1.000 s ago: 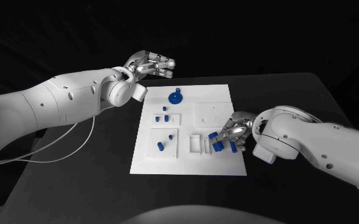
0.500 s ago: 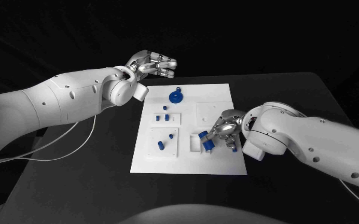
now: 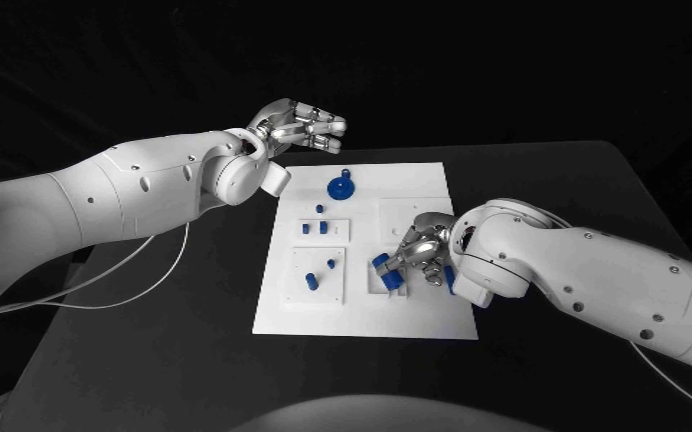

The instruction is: Assemble the parts on the task board

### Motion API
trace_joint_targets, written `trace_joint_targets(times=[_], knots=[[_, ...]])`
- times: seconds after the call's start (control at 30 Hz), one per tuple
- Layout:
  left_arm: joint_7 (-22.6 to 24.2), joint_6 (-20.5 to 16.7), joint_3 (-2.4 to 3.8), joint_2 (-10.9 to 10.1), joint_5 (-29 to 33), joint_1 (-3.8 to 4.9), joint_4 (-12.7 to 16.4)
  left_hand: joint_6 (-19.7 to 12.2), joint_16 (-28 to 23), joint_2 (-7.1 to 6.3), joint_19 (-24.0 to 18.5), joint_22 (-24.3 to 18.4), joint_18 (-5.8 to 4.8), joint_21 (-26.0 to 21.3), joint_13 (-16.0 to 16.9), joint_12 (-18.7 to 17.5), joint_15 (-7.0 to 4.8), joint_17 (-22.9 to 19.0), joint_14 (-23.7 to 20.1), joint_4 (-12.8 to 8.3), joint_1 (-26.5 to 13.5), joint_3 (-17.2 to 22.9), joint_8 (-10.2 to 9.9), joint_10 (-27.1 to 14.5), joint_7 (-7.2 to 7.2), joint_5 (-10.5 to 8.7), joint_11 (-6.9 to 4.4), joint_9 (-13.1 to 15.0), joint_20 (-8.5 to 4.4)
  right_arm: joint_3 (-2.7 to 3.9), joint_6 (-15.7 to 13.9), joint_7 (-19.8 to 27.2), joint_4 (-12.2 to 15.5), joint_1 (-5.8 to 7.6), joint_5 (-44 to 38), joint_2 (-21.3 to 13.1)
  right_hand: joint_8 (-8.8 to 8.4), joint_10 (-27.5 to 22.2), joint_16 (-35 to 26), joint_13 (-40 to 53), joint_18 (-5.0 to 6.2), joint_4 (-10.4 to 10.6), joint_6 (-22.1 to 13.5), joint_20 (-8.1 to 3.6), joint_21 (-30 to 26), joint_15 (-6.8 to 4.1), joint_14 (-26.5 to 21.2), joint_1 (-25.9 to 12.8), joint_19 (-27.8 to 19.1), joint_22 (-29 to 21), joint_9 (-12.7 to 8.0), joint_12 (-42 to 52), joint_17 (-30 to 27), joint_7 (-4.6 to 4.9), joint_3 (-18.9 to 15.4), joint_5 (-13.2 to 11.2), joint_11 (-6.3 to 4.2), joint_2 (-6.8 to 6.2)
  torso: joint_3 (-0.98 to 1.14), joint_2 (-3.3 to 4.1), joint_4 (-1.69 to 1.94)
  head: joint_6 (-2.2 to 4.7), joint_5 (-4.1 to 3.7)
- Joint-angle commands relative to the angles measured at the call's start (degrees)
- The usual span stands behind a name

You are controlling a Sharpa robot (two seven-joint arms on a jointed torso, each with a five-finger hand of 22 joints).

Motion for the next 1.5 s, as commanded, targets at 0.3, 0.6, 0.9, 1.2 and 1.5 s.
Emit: trace_joint_targets(times=[0.3,0.6,0.9,1.2,1.5], knots=[[0.1,1.2,0.02,0.2,-0.5,-0.01,0.1,-0.4,-0.3,-0.24,-0.4,-0.1,-0.91,-0.2,0.0,-0.2,-0.01,0.0,-0.5,0.4,-0.5,0.2,-0.2,-0.3,-0.11,0.22,-0.06,0.0,0.15,-0.53,3.6,-2.9,-1.2,-0.22,-1.9,0.8,0.17,0.9,0.2,0.2,-0.04,5.4,1.3,-0.29,0.1,-0.35,0.2,-2.5,2.8,0.1,0.3,-0.3,0.0,-0.54,1.0,-4.3,-0.35,-1.03,-0.01,0.01,-0.07,-0.23,0.25],[-0.1,1.2,0.01,0.1,-0.5,0.0,0.1,-0.4,-0.3,-0.29,-0.4,-0.1,-0.92,-0.3,0.0,-0.1,0.03,0.1,-0.6,0.8,-0.9,0.2,-0.2,-0.4,-0.08,-0.01,-0.03,0.0,0.19,-0.65,6.0,-3.2,-1.2,-0.22,-1.8,0.9,0.16,0.6,-0.2,-0.2,0.01,9.0,1.3,-0.27,-0.5,-0.31,0.1,-3.2,2.7,-0.1,0.6,-0.9,0.0,-0.41,0.5,-6.1,-0.2,-2.72,-0.01,0.0,-0.1,-0.41,0.41],[-0.3,1.3,0.0,0.1,-0.5,0.0,0.1,-0.5,-0.3,-0.41,-0.5,-0.1,-0.92,-0.4,0.0,-0.1,0.06,0.1,-0.7,1.1,-1.0,0.2,-0.2,-0.4,-0.06,-0.04,0.0,0.0,0.23,-0.67,6.3,-3.0,-1.0,-0.22,-1.8,0.9,0.18,0.5,-0.4,-0.3,0.11,13.0,1.2,-0.22,-0.7,-0.28,0.1,-2.5,2.8,0.0,1.0,-0.9,0.1,-0.27,1.2,-8.5,-0.1,-4.73,0.03,0.01,-0.06,-0.49,0.51],[-0.4,1.4,-0.01,0.1,-0.5,0.0,0.0,-0.5,-0.3,-0.51,-0.5,-0.1,-0.92,-0.4,0.0,-0.1,0.05,0.1,-0.7,1.2,-1.0,0.2,-0.2,-0.5,-0.06,-0.04,0.01,0.0,0.23,-0.68,5.9,-2.7,-0.8,-0.22,-1.9,0.9,0.18,0.5,-0.5,-0.5,0.13,16.3,1.3,-0.22,-0.9,-0.27,0.2,-2.8,2.8,0.0,1.5,-1.1,0.2,-0.27,1.4,-14.0,-0.09,-6.14,0.05,0.02,-0.1,-0.58,0.6],[-0.5,1.3,-0.01,0.1,-0.5,0.0,-0.1,-0.5,-0.3,-0.58,-0.5,-0.1,-0.92,-0.4,0.0,-0.1,0.08,0.1,-0.7,1.4,-1.0,0.3,-0.2,-0.5,-0.05,-0.04,0.03,0.0,0.24,-0.68,5.3,-2.4,-0.8,-0.22,-2.1,0.9,0.19,0.4,-0.8,-0.5,0.0,21.8,0.9,-0.44,-1.0,-0.43,0.1,-2.8,2.8,0.0,1.5,-1.3,0.3,-0.25,-5.5,-15.6,-0.13,-6.95,0.03,0.02,-0.07,-0.66,0.71]])
